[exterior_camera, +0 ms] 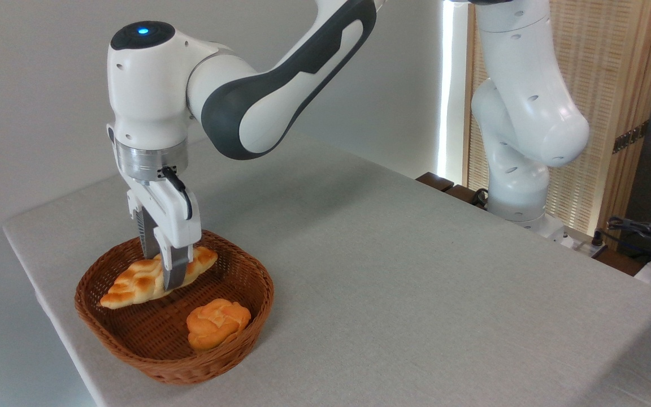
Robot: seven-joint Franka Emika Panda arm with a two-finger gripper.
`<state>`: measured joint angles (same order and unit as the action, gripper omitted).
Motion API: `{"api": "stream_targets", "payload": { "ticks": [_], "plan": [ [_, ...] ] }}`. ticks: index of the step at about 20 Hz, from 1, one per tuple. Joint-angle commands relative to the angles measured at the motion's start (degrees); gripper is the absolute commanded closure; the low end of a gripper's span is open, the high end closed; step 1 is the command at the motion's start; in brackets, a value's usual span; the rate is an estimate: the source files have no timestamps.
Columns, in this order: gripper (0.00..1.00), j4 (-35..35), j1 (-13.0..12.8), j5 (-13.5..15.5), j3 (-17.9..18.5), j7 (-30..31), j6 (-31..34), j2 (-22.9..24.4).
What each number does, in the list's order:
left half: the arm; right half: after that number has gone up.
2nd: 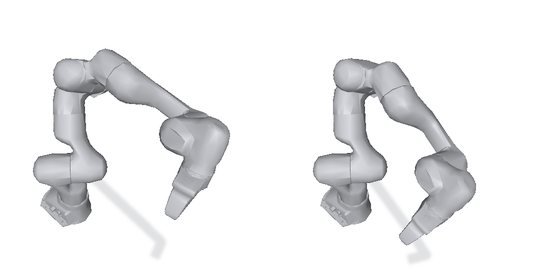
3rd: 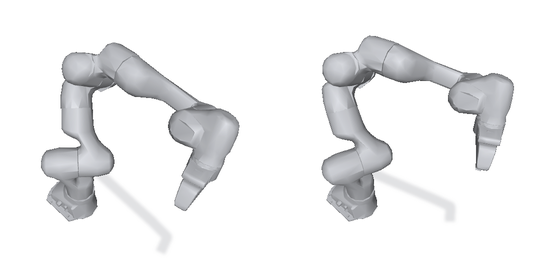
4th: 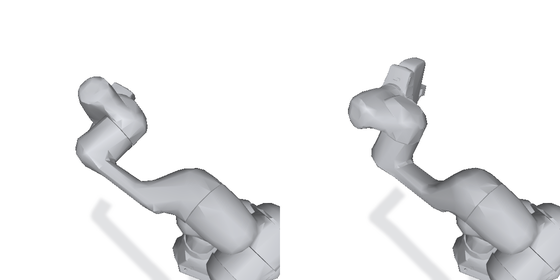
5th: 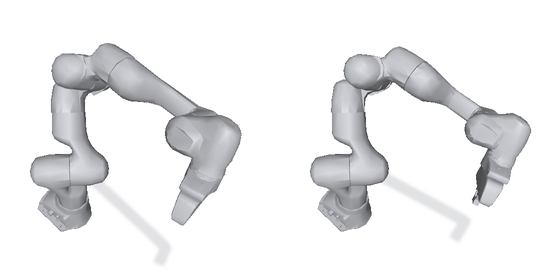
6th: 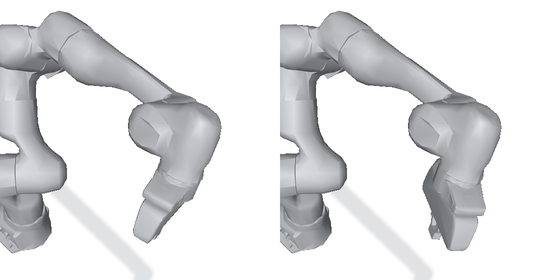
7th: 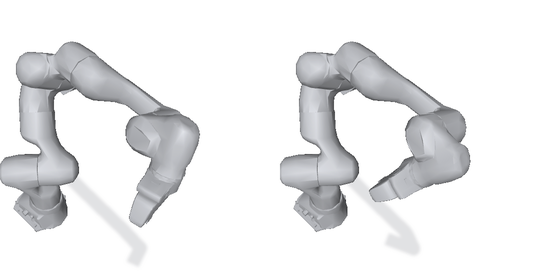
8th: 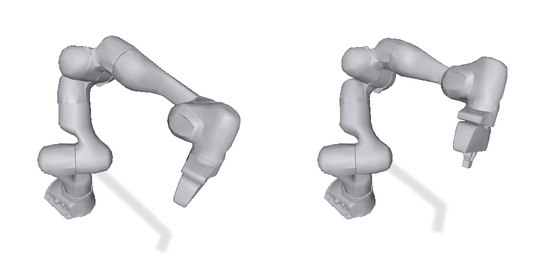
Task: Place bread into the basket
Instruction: 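Open the gripper to release the roll and raise it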
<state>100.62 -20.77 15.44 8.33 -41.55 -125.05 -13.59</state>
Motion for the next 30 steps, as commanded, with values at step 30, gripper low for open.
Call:
{"api": "stream_targets", "payload": {
  "ticks": [30],
  "plan": [
    [0.0, -8.5, 16.8, -13.1, -7.9, 0.4, 31.2, 13.9]
  ]
}}
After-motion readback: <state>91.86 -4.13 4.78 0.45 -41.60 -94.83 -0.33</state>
